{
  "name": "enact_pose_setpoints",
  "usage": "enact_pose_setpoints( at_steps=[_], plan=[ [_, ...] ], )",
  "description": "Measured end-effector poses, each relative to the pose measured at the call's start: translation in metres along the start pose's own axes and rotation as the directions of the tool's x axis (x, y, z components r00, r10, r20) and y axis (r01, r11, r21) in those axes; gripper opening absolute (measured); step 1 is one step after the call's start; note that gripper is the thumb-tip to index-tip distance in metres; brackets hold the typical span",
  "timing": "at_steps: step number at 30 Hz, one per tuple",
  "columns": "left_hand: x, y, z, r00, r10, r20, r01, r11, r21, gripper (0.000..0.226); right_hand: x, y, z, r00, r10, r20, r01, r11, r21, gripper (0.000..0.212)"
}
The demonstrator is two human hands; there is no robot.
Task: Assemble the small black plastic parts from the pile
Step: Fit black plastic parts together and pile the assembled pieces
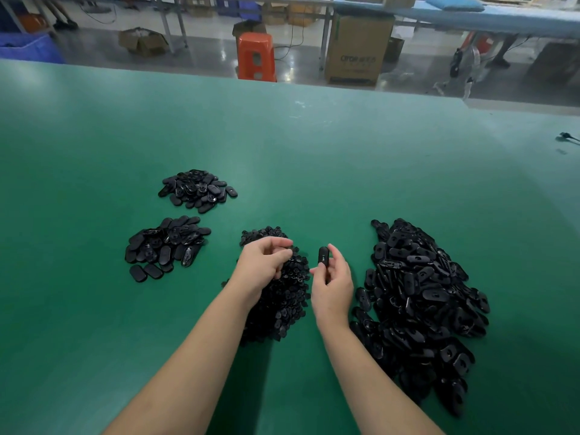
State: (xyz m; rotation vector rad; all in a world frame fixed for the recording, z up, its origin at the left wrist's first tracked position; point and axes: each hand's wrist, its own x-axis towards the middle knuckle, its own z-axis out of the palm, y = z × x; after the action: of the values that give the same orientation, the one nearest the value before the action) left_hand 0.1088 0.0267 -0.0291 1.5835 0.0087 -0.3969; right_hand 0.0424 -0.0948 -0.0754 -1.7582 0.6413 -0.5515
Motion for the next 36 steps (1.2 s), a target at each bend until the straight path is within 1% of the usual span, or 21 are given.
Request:
enact_pose_setpoints(
  at_steps=[2, 6, 10, 12, 14, 18, 21, 25, 30, 32, 36],
  plan=[
    [0.0, 0.0, 0.008, 1.0, -0.002, 0.026, 0.003, 0.998, -0.057, 0.018, 0.0, 0.0, 0.0, 1.0, -0.012, -0.003, 0.012, 1.0, 0.028, 0.048],
    [0.0, -0.001, 0.015, 0.998, 0.0, 0.059, 0.004, 0.998, -0.069, 0.016, 0.0, 0.001, 0.0, 0.999, -0.053, -0.001, 0.053, 0.998, 0.02, 0.051],
    [0.001, 0.001, 0.016, 0.999, -0.004, 0.053, 0.008, 0.997, -0.076, 0.01, 0.001, 0.002, 0.0, 1.0, 0.004, 0.016, -0.006, 0.996, 0.09, 0.041],
    [0.001, 0.001, 0.016, 0.998, -0.014, 0.055, 0.02, 0.993, -0.117, 0.007, 0.001, 0.002, 0.001, 1.0, 0.029, 0.002, -0.029, 0.992, 0.123, 0.033],
    [0.001, 0.0, 0.016, 0.998, -0.027, 0.051, 0.035, 0.988, -0.148, 0.005, 0.0, 0.001, 0.001, 0.999, 0.031, -0.028, -0.027, 0.993, 0.112, 0.031],
    [0.004, -0.007, 0.018, 1.0, -0.029, -0.008, 0.028, 0.997, -0.073, 0.003, 0.0, 0.003, 0.0, 0.997, 0.062, -0.043, -0.055, 0.986, 0.156, 0.024],
    [0.005, -0.009, 0.021, 0.998, -0.051, -0.032, 0.048, 0.996, -0.07, 0.004, 0.001, 0.005, -0.001, 0.997, 0.074, -0.026, -0.068, 0.981, 0.183, 0.021],
    [0.004, -0.009, 0.028, 0.997, -0.078, -0.019, 0.077, 0.995, -0.064, 0.003, 0.003, 0.005, -0.002, 0.999, 0.051, -0.006, -0.049, 0.979, 0.198, 0.028],
    [0.001, -0.009, 0.037, 0.997, -0.08, -0.023, 0.08, 0.997, 0.0, 0.005, 0.002, 0.002, 0.0, 0.997, 0.072, -0.031, -0.065, 0.98, 0.189, 0.018],
    [0.0, -0.008, 0.041, 0.997, -0.076, -0.03, 0.077, 0.997, 0.018, 0.007, 0.002, 0.002, -0.001, 0.997, 0.07, -0.031, -0.064, 0.983, 0.173, 0.018],
    [0.0, -0.004, 0.045, 0.997, -0.05, -0.057, 0.055, 0.995, 0.083, 0.005, 0.0, 0.0, -0.002, 0.998, 0.055, -0.031, -0.05, 0.991, 0.123, 0.025]
  ],
)
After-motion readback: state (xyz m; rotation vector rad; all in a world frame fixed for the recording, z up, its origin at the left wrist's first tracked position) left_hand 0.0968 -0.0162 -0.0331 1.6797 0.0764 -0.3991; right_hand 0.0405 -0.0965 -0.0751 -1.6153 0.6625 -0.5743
